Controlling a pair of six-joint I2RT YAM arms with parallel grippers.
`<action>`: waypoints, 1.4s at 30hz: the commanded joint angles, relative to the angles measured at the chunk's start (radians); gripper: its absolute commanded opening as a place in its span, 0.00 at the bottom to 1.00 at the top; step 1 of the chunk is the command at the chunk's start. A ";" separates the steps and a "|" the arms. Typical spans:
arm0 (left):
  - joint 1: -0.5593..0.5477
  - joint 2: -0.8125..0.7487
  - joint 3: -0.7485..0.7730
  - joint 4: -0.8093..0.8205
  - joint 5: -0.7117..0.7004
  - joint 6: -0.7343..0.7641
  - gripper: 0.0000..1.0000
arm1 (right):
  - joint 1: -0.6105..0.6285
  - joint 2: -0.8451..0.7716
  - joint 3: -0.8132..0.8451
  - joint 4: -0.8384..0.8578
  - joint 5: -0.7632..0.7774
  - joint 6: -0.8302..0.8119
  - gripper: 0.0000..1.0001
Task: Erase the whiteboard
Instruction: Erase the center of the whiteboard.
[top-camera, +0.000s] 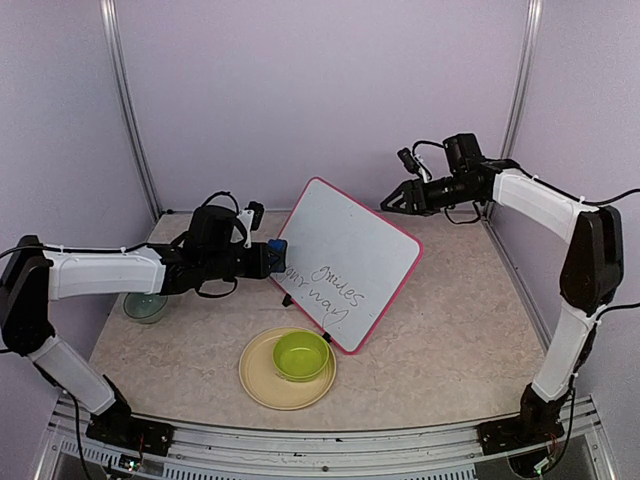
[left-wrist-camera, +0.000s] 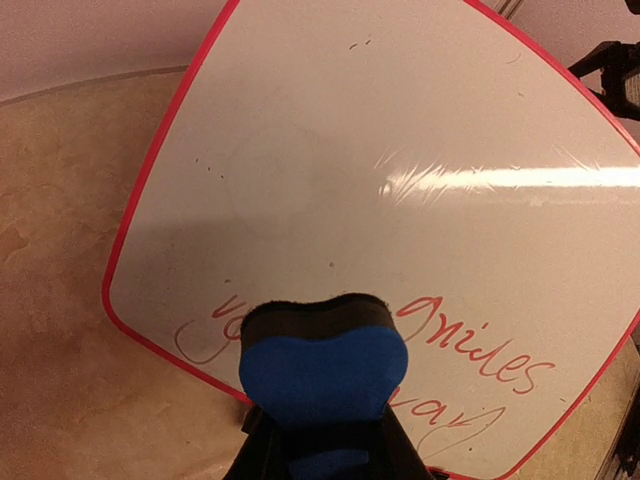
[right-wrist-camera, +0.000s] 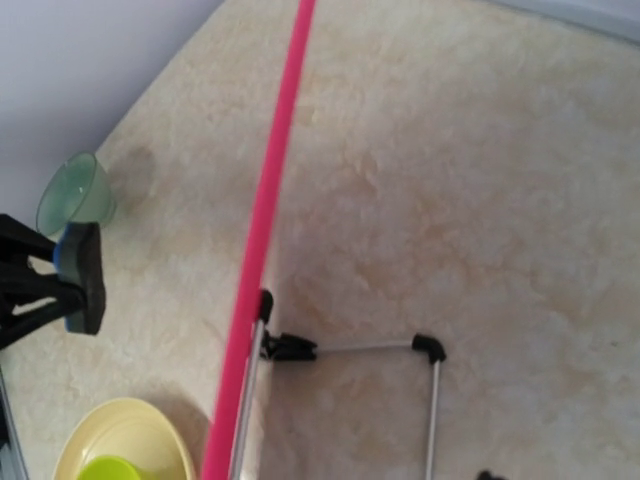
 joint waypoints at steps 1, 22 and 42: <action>-0.008 -0.026 -0.012 0.012 -0.017 0.015 0.02 | 0.038 0.010 -0.008 -0.021 -0.051 -0.016 0.65; -0.023 -0.033 -0.100 0.067 -0.034 0.004 0.02 | 0.132 0.141 0.155 -0.200 0.034 -0.013 0.00; -0.056 0.015 -0.006 0.072 -0.031 0.007 0.02 | 0.124 0.104 0.239 -0.401 0.441 0.021 0.00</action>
